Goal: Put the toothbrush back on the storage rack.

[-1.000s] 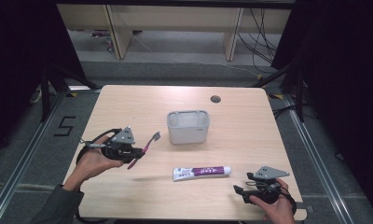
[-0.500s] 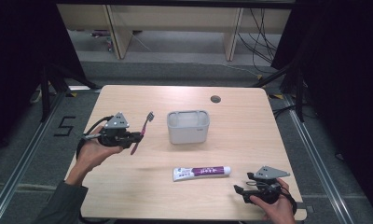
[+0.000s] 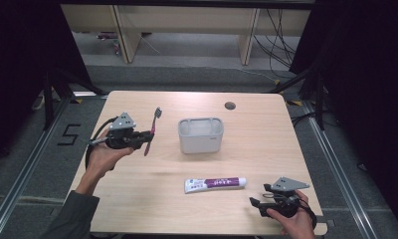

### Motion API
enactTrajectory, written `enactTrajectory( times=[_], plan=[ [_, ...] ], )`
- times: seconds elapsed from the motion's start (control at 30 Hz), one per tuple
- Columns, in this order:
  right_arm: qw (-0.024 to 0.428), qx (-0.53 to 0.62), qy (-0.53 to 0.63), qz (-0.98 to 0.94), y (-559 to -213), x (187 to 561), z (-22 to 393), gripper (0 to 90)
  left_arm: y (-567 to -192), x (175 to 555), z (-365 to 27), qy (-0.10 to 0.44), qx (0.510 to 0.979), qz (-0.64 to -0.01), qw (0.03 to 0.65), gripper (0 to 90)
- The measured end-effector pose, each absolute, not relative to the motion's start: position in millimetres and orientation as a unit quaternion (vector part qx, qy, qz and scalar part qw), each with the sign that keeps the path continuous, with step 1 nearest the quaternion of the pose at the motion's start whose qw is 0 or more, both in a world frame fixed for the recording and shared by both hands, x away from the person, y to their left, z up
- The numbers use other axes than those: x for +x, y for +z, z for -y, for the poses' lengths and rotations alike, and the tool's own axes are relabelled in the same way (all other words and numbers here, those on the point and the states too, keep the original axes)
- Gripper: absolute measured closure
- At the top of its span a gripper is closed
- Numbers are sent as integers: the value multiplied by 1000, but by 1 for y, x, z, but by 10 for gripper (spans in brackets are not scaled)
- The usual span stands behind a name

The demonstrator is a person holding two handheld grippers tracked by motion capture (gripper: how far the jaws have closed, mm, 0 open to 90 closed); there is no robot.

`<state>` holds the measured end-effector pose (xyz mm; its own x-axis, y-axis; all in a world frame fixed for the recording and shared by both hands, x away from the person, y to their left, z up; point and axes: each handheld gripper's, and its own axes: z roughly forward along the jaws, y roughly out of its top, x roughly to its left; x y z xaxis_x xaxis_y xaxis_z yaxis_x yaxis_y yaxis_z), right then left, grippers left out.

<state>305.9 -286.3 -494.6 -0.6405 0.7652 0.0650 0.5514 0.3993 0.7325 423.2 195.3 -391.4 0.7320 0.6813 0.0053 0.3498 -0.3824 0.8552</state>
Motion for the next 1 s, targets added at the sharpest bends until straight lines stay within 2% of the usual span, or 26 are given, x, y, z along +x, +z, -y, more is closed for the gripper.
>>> enactTrajectory(
  times=[0.8,1.0],
  plan=[
    [149,400,378,-822,-494,306,287,253,-378,445,-172,197,773,-339,499,828],
    [137,412,381,-816,-494,304,286,252,-376,449,-169,199,766,-346,504,828]
  ],
)
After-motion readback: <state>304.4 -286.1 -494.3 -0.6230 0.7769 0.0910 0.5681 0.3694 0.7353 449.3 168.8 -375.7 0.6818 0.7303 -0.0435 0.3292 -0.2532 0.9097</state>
